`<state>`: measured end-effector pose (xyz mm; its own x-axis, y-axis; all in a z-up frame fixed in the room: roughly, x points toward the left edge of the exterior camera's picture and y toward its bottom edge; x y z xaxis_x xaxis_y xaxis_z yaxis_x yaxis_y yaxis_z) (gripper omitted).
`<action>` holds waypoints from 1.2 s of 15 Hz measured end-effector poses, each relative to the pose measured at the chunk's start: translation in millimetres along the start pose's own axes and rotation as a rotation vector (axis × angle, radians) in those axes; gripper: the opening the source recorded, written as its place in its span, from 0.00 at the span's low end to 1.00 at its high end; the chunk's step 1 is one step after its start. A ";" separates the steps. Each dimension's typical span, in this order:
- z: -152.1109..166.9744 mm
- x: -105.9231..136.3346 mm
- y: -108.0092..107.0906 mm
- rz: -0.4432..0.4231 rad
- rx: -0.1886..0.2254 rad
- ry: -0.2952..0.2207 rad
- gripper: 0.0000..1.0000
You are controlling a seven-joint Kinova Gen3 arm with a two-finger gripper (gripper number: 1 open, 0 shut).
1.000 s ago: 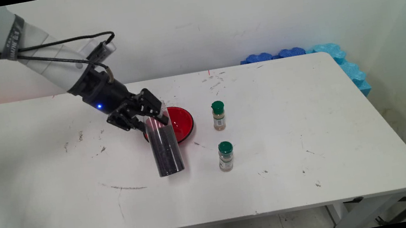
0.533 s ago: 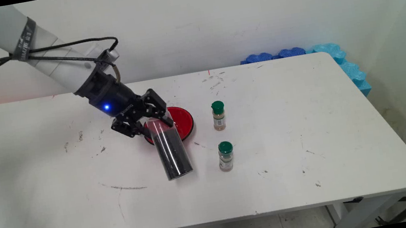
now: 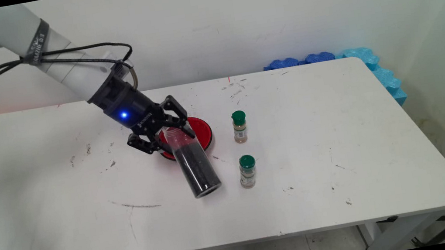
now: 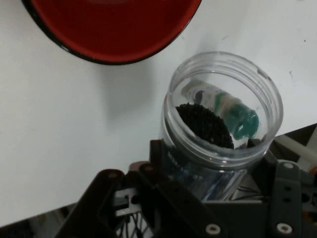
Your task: Pour the black seasoning powder in the red bowl
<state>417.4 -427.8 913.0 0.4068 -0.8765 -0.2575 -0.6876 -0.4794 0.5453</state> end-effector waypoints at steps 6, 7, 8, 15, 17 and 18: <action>3.2 8.4 1.8 -0.106 -0.015 -0.024 0.00; 3.8 10.1 2.1 -0.123 -0.018 -0.028 0.00; 4.1 11.4 2.4 -0.136 -0.021 -0.030 0.00; 6.9 23.1 4.1 -0.272 -0.046 -0.059 0.00; 7.4 25.5 4.0 -0.309 -0.048 -0.071 0.00; 7.7 26.9 3.9 -0.332 -0.049 -0.078 0.00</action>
<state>421.1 -453.6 902.1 0.5552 -0.6744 -0.4867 -0.4945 -0.7382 0.4589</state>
